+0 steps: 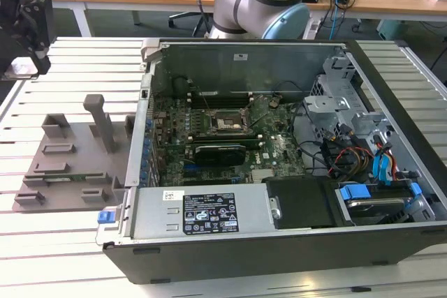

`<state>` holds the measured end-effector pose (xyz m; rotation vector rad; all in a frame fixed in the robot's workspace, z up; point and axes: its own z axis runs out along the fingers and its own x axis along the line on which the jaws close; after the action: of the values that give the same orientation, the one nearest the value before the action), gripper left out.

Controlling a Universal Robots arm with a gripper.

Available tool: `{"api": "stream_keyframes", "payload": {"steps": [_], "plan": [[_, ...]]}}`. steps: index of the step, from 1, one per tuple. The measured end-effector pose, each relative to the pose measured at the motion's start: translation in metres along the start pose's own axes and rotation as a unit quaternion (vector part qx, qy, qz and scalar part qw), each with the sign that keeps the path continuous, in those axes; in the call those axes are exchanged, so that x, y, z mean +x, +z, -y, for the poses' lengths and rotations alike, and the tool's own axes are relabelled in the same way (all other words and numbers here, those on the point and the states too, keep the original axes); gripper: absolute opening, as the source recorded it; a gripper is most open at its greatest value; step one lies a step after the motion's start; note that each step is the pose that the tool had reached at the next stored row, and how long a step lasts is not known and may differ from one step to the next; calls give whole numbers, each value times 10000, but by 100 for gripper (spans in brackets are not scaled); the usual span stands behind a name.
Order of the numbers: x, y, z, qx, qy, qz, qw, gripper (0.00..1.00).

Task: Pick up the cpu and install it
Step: 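Pick up the cpu and move it towards the insertion slot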

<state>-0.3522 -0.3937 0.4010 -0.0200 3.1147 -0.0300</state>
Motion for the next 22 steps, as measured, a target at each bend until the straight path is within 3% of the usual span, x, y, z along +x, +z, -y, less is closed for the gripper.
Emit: {"api": "stream_keyframes", "payload": {"steps": [5,13,22], "plan": [[-131,3,2,0,0,0,10000,55],[-422,11,5,0,0,0,10000,55],[-688,18,9,0,0,0,10000,55]]}}
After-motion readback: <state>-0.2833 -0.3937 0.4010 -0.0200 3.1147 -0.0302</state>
